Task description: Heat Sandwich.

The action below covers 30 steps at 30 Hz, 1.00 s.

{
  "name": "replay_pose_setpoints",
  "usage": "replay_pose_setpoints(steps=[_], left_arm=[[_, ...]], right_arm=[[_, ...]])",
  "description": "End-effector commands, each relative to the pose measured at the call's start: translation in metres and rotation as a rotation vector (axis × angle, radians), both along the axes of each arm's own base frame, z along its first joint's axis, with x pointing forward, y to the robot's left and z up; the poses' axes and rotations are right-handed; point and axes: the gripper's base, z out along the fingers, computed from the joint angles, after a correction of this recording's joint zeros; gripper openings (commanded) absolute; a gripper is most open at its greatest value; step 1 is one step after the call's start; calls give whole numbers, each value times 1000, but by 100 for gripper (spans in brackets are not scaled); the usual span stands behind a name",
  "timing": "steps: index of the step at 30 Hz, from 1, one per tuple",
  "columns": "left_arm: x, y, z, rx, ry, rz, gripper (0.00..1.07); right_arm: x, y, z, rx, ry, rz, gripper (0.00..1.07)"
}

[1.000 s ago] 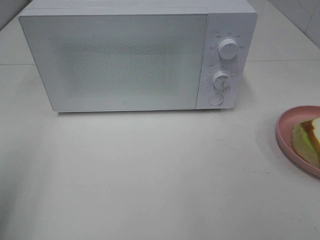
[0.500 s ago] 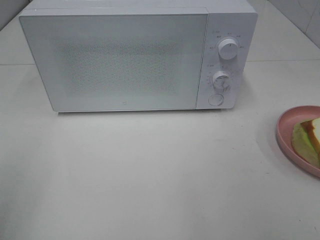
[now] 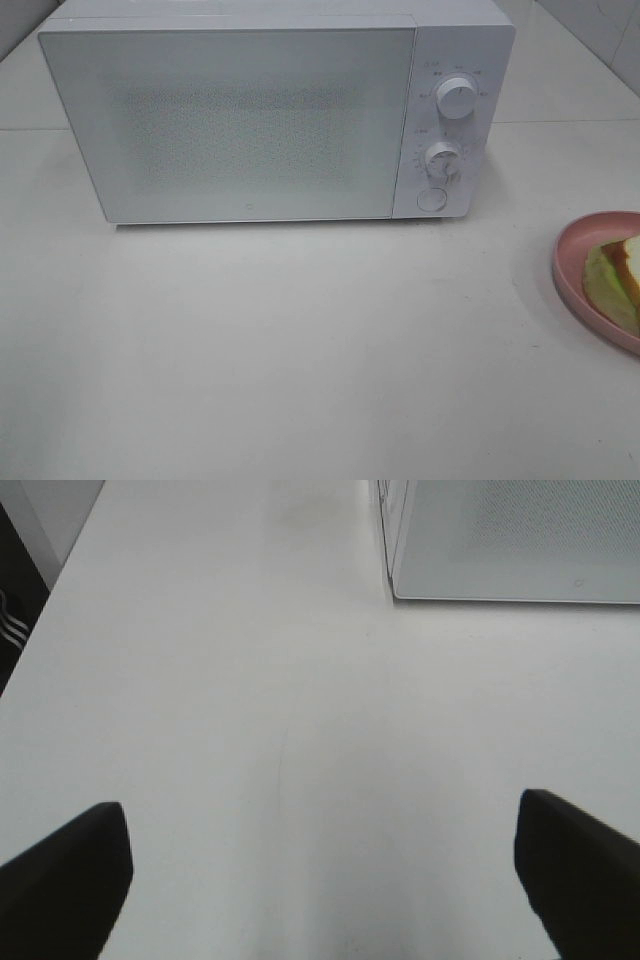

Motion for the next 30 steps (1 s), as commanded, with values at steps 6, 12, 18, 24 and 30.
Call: replay_pose_setpoints(steps=[6,12,18,24,30], left_arm=[[-19,-2,0,5,-134,5,98],[-20,-2,0,5,-137,6,98],[-20,-2,0,6,-136,7,98],[-20,-2,0,6,-136,7,98],[-20,-2,0,6,-136,7,98]], right_arm=[[-4,0,0,-2,-31,-4,76],[-4,0,0,-2,-31,-4,76],[-4,0,0,-2,-31,-4,76],[-4,0,0,-2,-31,-4,76],[-4,0,0,-2,-31,-4,76]])
